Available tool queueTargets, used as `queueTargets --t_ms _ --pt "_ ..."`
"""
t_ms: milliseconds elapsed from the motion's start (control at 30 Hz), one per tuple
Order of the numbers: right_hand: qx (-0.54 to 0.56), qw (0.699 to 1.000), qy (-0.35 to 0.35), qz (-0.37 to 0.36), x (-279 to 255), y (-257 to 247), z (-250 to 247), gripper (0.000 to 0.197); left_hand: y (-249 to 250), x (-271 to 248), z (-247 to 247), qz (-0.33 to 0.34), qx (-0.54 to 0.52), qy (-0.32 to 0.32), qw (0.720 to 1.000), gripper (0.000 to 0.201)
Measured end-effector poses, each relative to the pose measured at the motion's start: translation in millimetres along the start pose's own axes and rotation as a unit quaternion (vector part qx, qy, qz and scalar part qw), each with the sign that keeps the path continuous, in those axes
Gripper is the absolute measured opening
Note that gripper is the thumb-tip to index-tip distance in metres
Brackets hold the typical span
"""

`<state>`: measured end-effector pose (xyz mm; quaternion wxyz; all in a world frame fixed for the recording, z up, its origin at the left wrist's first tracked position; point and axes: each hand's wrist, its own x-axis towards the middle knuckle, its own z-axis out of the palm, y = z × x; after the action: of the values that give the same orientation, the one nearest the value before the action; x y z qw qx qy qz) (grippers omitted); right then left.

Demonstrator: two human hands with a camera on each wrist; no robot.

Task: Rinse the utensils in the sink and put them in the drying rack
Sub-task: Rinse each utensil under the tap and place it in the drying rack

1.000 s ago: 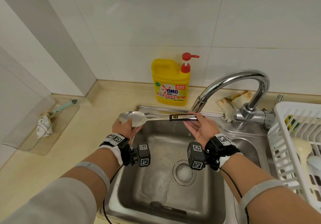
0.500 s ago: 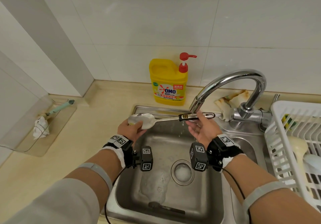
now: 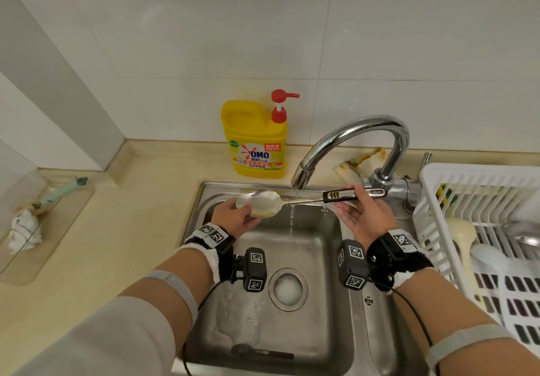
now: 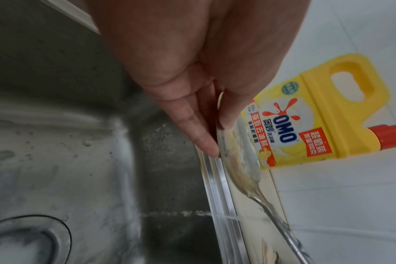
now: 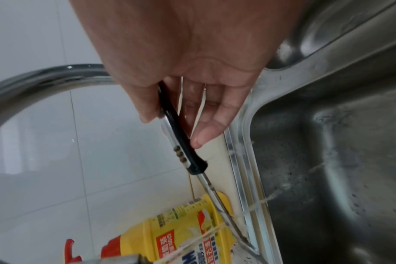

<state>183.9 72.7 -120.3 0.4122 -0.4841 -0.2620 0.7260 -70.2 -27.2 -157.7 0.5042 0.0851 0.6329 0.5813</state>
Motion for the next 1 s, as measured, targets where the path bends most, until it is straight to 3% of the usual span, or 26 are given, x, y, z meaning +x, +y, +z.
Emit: queueTargets --t_ms 333,600,833,1000 --pt "0.019 0.999 0.001 -0.033 -4.4 -23.5 -19.8 0.039 -3.7 1.2 36.2 0.007 0.010 -0.048 0.999 0.041" --pt "0.044 0.998 -0.001 -0.050 -7.5 -37.7 -32.6 0.027 -20.5 6.4 58.1 0.004 0.061 -0.075 0.995 0.046" --pt "0.047 0.998 0.018 -0.045 -7.2 -40.3 -40.6 0.025 -34.5 8.5 63.9 -0.014 0.098 -0.067 0.993 0.020" --pt "0.054 0.998 0.021 -0.032 -5.6 -26.3 -38.9 0.025 -26.1 8.7 50.9 -0.028 0.097 -0.039 0.994 0.016"
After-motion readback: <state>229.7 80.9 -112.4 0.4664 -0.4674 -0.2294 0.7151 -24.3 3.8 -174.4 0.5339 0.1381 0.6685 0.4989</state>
